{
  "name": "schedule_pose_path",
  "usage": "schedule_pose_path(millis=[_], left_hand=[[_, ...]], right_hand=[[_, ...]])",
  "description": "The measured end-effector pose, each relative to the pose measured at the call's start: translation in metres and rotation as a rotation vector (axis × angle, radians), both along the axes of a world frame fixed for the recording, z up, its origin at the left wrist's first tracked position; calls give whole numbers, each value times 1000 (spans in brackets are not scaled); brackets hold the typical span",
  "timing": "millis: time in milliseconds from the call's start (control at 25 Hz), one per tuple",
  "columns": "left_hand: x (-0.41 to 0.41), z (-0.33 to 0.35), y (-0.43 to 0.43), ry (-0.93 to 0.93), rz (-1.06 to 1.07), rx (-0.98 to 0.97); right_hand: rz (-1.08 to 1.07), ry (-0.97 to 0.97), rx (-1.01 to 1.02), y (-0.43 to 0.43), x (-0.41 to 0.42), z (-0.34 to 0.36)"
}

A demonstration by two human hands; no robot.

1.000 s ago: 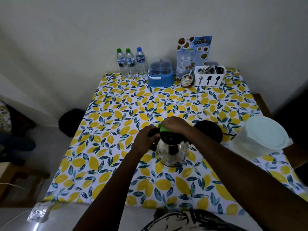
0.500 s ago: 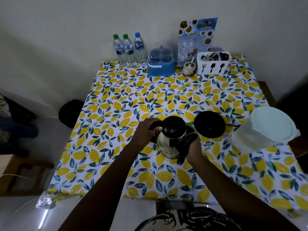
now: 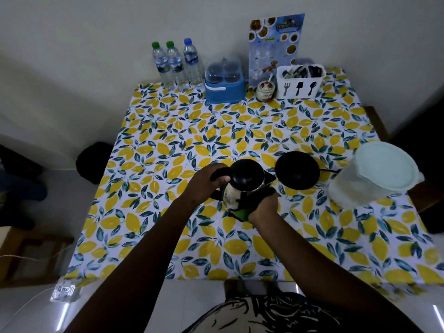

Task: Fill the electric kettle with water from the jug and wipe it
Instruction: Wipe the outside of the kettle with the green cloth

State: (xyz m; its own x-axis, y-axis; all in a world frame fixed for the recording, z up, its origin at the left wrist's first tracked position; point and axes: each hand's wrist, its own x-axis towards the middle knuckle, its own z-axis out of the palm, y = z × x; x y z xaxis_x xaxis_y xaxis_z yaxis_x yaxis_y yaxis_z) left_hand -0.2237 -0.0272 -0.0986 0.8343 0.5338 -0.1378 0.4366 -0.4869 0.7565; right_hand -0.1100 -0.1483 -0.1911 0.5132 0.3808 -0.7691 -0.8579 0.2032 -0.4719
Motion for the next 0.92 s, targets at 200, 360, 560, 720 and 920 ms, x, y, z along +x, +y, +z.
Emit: schedule_pose_path(millis=[200, 360, 560, 720, 920], left_hand=[[-2, 0, 2, -22, -20, 10], [-9, 0, 5, 12, -58, 26], [-13, -9, 12, 61, 21, 18], [-14, -13, 16, 38, 19, -9], [-13, -17, 8, -4, 36, 44]], right_hand=[[29, -67, -95, 3, 17, 8], [262, -97, 276, -19, 45, 9], [634, -332, 76, -3, 88, 49], [1324, -490, -170, 60, 113, 91], [1285, -473, -347, 70, 122, 52]])
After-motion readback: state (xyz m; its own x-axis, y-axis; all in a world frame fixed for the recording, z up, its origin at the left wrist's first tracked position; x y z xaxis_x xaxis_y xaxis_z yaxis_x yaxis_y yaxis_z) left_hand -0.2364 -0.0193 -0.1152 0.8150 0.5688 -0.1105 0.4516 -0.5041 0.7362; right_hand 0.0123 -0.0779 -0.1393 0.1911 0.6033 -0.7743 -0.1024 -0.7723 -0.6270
